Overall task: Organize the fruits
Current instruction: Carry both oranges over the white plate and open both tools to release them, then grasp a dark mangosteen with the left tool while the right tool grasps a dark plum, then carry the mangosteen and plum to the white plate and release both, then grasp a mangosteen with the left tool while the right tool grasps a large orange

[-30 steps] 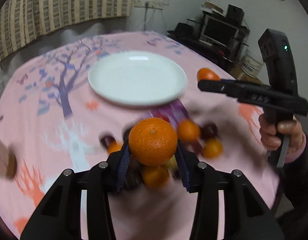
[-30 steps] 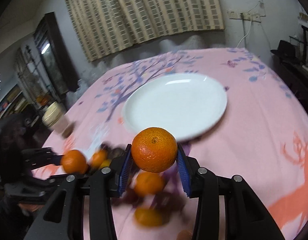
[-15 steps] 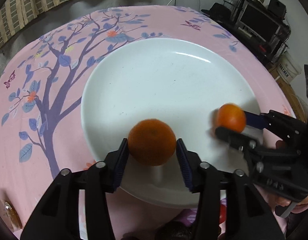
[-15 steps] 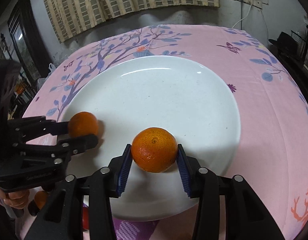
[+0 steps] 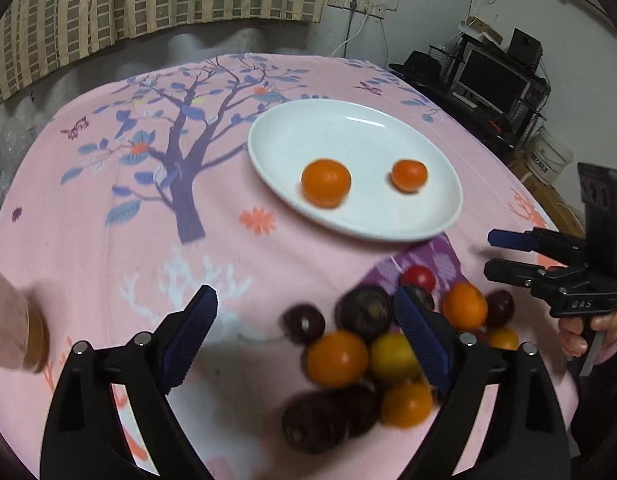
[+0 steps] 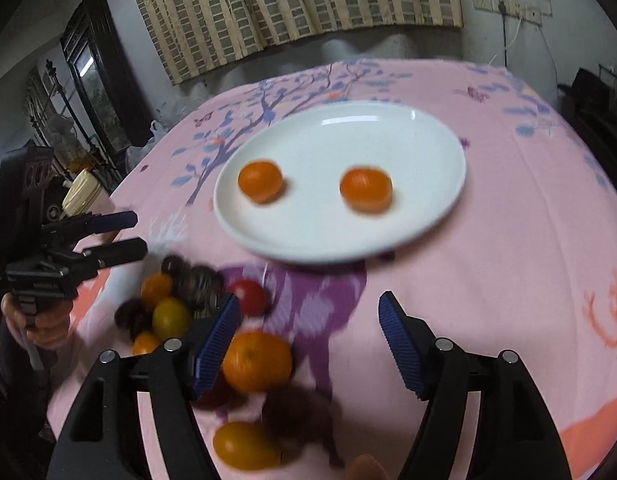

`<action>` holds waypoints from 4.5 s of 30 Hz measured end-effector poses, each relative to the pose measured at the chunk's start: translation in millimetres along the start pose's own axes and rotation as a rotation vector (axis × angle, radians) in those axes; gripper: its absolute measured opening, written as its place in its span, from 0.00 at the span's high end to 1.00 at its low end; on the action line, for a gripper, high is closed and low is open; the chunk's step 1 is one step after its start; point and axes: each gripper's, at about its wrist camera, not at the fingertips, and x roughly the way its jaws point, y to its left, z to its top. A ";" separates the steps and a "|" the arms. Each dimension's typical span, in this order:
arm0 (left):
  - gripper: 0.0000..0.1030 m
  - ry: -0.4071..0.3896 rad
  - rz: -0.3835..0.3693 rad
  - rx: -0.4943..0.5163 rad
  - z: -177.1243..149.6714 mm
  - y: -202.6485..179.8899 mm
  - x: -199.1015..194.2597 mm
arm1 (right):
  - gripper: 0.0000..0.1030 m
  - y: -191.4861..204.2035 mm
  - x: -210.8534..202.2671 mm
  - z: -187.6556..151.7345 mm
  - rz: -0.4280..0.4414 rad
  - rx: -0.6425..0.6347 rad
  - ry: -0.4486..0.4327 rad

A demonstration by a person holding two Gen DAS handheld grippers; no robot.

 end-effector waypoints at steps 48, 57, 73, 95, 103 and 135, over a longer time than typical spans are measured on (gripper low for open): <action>0.48 0.101 -0.303 0.100 -71.3 19.9 8.2 | 0.62 -10.2 2.0 -34.3 0.099 0.092 0.071; 0.61 0.107 -0.320 0.066 -73.0 29.5 2.7 | 0.62 -10.5 -0.5 -34.9 0.096 0.091 0.061; 0.61 -0.037 -0.246 0.053 8.5 -2.1 -2.2 | 0.62 8.9 3.0 37.1 0.027 0.027 -0.153; 0.06 -0.113 0.095 0.006 18.4 -9.8 0.7 | 0.23 19.3 3.6 42.0 0.045 -0.022 -0.075; 0.06 -0.099 0.097 -0.065 -25.3 19.6 -14.1 | 0.43 26.8 18.4 8.8 0.071 -0.020 0.060; 0.49 0.061 -0.080 0.231 -76.8 -12.7 -6.1 | 0.58 16.4 21.0 0.4 0.126 0.046 0.085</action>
